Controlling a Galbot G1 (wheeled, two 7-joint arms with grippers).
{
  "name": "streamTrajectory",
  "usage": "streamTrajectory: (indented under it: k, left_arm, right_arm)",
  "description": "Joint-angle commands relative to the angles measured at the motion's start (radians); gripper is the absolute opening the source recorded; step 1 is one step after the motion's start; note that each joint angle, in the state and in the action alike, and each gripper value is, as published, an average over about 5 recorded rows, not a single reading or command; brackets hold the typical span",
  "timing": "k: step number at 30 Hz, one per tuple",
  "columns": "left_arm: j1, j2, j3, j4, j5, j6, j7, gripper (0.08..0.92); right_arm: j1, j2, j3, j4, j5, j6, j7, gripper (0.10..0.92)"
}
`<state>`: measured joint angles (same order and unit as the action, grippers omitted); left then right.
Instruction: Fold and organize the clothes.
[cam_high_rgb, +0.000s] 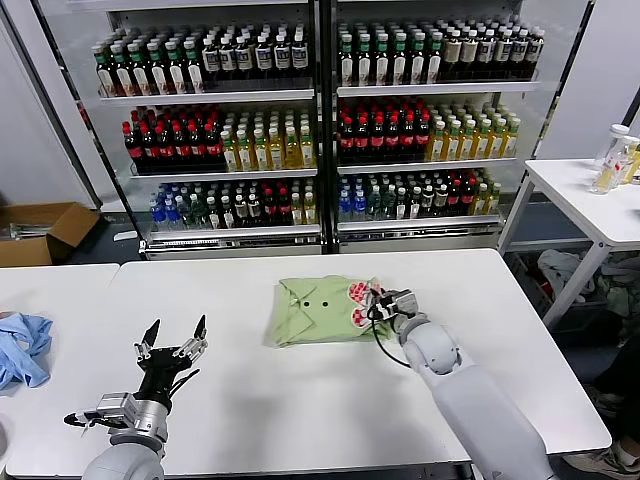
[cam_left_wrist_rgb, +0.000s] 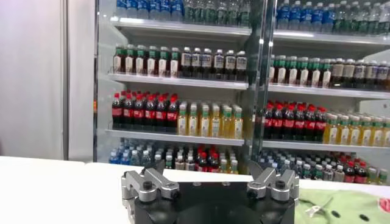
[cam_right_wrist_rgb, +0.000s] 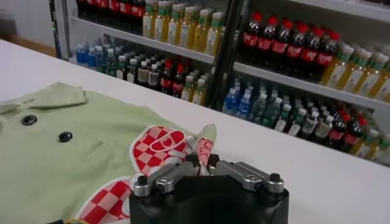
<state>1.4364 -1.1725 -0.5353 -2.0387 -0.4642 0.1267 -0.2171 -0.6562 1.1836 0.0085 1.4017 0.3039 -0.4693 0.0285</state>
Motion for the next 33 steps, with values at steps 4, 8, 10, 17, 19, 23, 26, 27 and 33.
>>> streamTrajectory:
  k: [4, 8, 10, 17, 19, 23, 26, 27, 33]
  left_arm:
    - [0.015, -0.002, 0.000, -0.010, 0.015, -0.003, 0.003, 0.823]
    - [0.023, 0.001, -0.001, -0.014, 0.025, -0.005, 0.004, 0.823]
    - [0.026, 0.001, 0.000, -0.014, 0.032, -0.005, 0.004, 0.823]
    - [0.037, -0.002, 0.001, -0.028, 0.034, -0.004, 0.005, 0.823]
    - [0.042, -0.002, 0.001, -0.034, 0.034, -0.003, 0.006, 0.823]
    - [0.070, -0.002, 0.003, -0.048, 0.034, 0.014, 0.009, 0.822]
    - [0.097, -0.005, 0.002, -0.067, 0.038, 0.021, 0.018, 0.823]
    - [0.104, -0.006, 0.000, -0.074, 0.038, 0.022, 0.020, 0.823]
    - [0.130, -0.006, -0.009, -0.113, 0.057, 0.020, 0.048, 0.823]
  right_arm:
    - [-0.116, -0.079, 0.107, 0.112, -0.081, 0.272, 0.009, 0.268]
    - [-0.260, -0.097, 0.178, 0.255, -0.043, 0.308, 0.070, 0.389]
    - [-0.347, -0.108, 0.217, 0.324, -0.026, 0.315, 0.087, 0.441]
    - [-0.613, -0.120, 0.383, 0.551, 0.017, 0.348, 0.114, 0.649]
    - [-0.670, -0.115, 0.424, 0.606, 0.034, 0.345, 0.124, 0.701]
    - [-0.738, -0.102, 0.459, 0.663, 0.049, 0.345, 0.133, 0.800]
    - [-0.771, -0.094, 0.461, 0.690, 0.047, 0.350, 0.134, 0.821]
    - [-0.781, -0.092, 0.461, 0.699, 0.041, 0.351, 0.132, 0.822]
    - [-0.817, -0.084, 0.461, 0.736, 0.007, 0.352, 0.126, 0.823]
